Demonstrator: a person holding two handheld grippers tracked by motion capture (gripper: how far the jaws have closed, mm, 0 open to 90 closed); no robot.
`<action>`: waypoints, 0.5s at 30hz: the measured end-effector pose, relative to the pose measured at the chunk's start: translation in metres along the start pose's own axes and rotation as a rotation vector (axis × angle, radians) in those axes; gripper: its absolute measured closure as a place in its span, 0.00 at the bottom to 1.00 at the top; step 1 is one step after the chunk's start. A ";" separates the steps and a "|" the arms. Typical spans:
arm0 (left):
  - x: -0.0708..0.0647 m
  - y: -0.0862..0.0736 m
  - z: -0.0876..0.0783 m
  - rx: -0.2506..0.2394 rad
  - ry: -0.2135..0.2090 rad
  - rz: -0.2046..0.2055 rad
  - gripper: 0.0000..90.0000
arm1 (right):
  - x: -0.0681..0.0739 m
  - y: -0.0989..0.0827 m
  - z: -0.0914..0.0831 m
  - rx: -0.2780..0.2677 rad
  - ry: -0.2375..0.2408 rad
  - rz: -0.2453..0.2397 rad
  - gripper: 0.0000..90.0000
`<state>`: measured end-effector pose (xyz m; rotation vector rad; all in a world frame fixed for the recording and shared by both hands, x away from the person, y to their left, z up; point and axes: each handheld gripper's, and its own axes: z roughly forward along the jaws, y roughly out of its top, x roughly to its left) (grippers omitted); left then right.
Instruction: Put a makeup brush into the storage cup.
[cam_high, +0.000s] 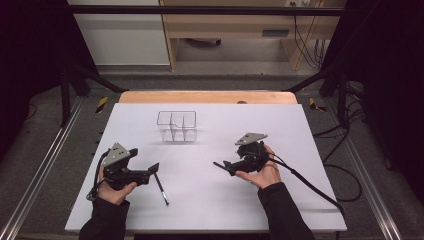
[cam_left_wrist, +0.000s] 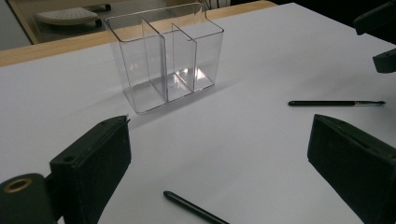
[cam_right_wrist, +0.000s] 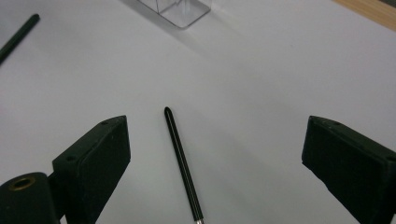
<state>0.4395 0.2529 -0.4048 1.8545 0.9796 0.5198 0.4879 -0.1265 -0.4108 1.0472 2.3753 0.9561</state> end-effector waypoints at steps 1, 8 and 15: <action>0.000 0.000 0.001 0.002 0.000 0.002 0.06 | 0.000 -0.001 0.001 0.011 -0.001 -0.003 0.10; -0.002 -0.001 0.003 0.010 -0.003 0.008 0.06 | 0.003 -0.004 0.013 0.069 0.006 -0.030 0.15; -0.004 -0.002 0.004 0.017 -0.007 0.015 0.06 | 0.005 -0.009 0.027 0.137 0.007 -0.057 0.19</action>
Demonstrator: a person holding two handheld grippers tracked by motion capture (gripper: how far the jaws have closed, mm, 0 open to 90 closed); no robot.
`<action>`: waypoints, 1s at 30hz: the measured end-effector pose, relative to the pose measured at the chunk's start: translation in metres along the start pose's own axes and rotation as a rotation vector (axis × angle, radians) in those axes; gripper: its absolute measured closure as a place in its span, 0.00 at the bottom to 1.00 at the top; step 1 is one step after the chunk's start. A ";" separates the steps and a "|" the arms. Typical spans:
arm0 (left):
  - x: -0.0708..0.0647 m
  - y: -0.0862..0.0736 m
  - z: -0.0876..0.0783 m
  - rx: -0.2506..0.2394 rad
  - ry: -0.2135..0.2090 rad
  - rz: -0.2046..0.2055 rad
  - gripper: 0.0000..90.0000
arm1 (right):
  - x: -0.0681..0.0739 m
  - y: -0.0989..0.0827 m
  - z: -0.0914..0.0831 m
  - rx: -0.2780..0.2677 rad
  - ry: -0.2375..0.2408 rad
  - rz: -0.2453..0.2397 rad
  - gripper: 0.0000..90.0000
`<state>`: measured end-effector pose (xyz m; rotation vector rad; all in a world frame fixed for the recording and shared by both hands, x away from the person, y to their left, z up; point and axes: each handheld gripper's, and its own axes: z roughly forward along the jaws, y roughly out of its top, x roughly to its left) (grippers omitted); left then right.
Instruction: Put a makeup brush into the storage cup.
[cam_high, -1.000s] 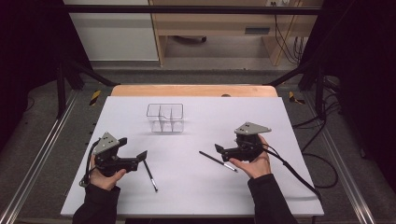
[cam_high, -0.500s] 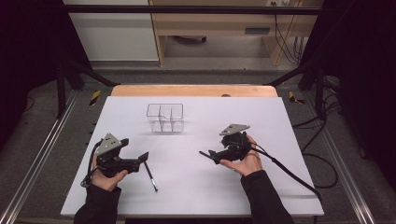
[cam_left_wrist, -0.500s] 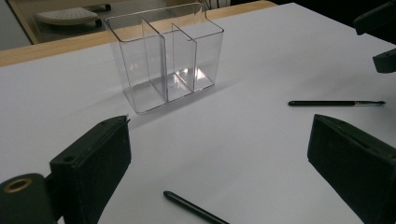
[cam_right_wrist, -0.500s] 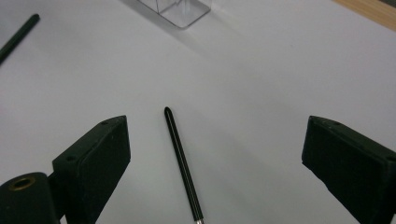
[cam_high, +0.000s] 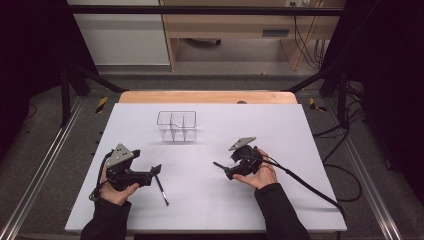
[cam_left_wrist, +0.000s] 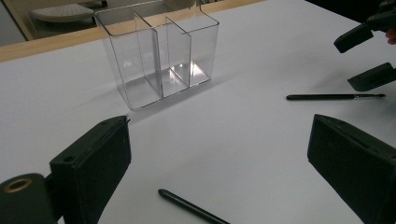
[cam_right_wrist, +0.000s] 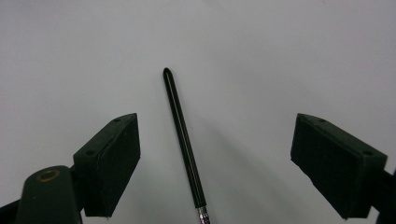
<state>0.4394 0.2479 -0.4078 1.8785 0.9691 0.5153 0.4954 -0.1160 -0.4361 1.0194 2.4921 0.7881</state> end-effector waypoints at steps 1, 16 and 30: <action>0.000 0.000 0.000 0.000 -0.001 -0.001 0.06 | 0.001 -0.001 0.002 0.006 -0.004 -0.005 0.20; -0.001 0.000 0.001 0.003 0.000 0.004 0.06 | 0.005 -0.007 0.024 0.097 0.019 -0.023 0.33; -0.002 0.000 0.001 0.007 -0.003 0.009 0.06 | 0.007 -0.008 0.024 0.111 0.073 -0.015 0.61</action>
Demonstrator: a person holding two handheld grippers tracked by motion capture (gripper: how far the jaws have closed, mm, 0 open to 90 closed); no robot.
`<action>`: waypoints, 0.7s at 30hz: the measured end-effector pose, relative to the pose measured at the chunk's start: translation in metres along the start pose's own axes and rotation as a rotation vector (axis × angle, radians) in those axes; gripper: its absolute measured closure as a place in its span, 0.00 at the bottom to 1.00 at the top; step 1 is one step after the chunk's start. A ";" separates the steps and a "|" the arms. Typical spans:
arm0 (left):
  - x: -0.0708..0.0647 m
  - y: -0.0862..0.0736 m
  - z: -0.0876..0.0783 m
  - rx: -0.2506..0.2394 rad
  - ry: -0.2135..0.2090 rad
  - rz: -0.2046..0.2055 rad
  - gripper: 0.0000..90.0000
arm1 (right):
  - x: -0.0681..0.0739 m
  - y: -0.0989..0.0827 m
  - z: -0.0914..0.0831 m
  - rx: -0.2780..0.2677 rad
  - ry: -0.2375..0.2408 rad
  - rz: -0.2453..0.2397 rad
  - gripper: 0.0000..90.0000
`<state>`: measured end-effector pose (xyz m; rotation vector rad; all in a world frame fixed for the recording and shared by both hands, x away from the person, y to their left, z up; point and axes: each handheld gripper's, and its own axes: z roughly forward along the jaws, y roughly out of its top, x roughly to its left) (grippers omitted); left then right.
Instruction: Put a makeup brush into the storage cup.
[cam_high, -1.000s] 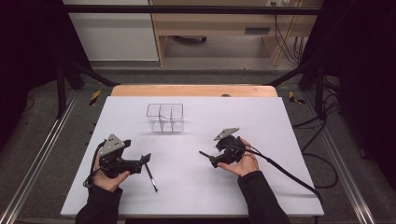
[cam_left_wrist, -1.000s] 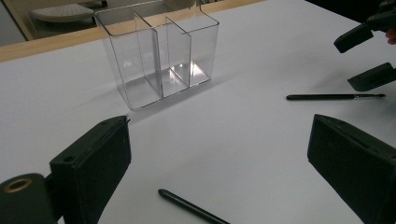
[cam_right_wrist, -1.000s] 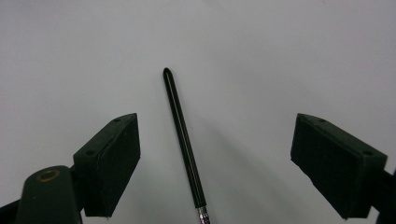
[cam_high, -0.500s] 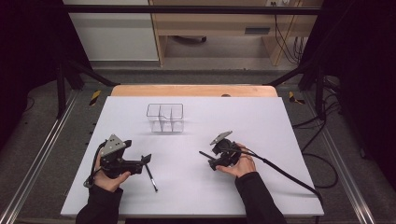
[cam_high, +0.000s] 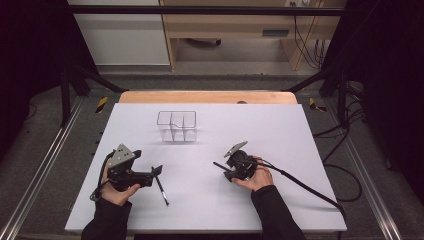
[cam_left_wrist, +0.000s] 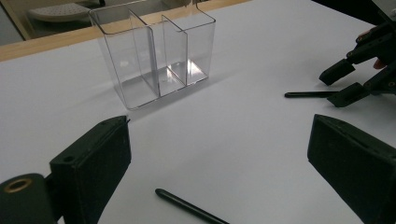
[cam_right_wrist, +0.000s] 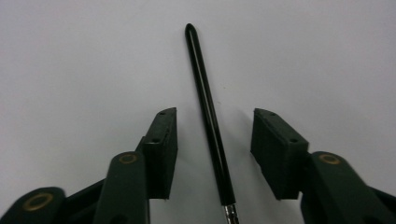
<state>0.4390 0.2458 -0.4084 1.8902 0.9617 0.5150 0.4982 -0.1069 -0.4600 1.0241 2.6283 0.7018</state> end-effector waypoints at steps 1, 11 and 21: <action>0.000 0.000 0.000 -0.001 0.000 0.000 0.06 | 0.000 0.000 0.000 0.002 0.007 0.003 0.63; 0.000 0.000 -0.001 -0.004 -0.004 -0.002 0.06 | 0.000 0.000 0.000 0.003 0.024 0.019 0.78; -0.001 0.000 0.000 0.000 -0.008 0.000 0.06 | 0.000 -0.001 -0.001 -0.004 0.006 0.031 0.90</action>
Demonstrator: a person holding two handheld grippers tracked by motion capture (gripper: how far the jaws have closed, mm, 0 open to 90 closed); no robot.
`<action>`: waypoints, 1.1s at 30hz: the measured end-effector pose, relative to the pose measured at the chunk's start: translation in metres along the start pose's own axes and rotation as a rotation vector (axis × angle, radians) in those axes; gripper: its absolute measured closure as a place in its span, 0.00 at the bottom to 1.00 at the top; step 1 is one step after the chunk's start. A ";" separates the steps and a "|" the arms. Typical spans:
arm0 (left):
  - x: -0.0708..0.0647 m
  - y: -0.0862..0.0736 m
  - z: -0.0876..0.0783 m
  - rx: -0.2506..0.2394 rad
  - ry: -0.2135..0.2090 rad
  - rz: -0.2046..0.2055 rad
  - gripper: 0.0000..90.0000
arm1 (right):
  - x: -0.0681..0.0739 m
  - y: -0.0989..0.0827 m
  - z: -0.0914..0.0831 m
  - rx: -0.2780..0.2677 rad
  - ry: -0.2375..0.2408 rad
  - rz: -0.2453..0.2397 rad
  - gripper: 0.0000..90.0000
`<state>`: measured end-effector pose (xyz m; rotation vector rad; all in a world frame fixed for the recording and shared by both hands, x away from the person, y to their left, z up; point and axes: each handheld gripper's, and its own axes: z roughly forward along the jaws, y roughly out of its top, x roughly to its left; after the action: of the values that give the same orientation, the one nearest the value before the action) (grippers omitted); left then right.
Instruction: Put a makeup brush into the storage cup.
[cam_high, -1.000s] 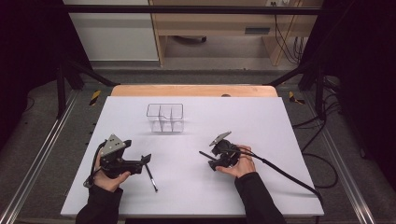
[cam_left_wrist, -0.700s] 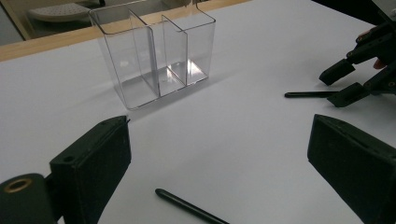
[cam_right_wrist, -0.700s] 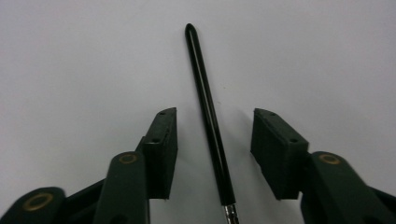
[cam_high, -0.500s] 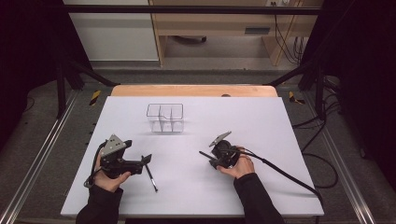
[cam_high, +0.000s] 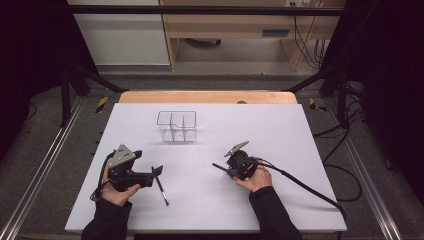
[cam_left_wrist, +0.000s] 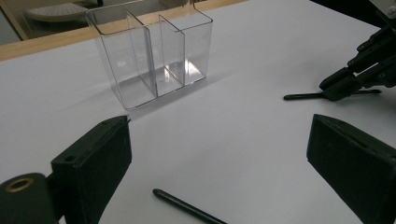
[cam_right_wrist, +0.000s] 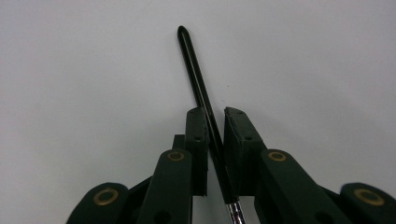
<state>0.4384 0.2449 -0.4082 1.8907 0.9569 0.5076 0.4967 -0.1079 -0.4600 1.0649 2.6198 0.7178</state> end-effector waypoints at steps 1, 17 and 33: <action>0.000 0.000 0.000 0.000 0.000 0.001 0.06 | 0.000 0.000 0.000 -0.001 -0.001 0.006 0.90; 0.000 0.000 0.000 0.003 -0.003 0.003 0.07 | 0.002 -0.001 -0.002 -0.023 -0.046 0.059 0.85; -0.001 0.000 0.000 0.009 -0.009 0.011 0.07 | -0.004 0.001 -0.013 0.070 -0.011 0.018 0.80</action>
<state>0.4381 0.2439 -0.4080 1.9057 0.9446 0.5018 0.4952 -0.1143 -0.4480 1.1093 2.6474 0.6266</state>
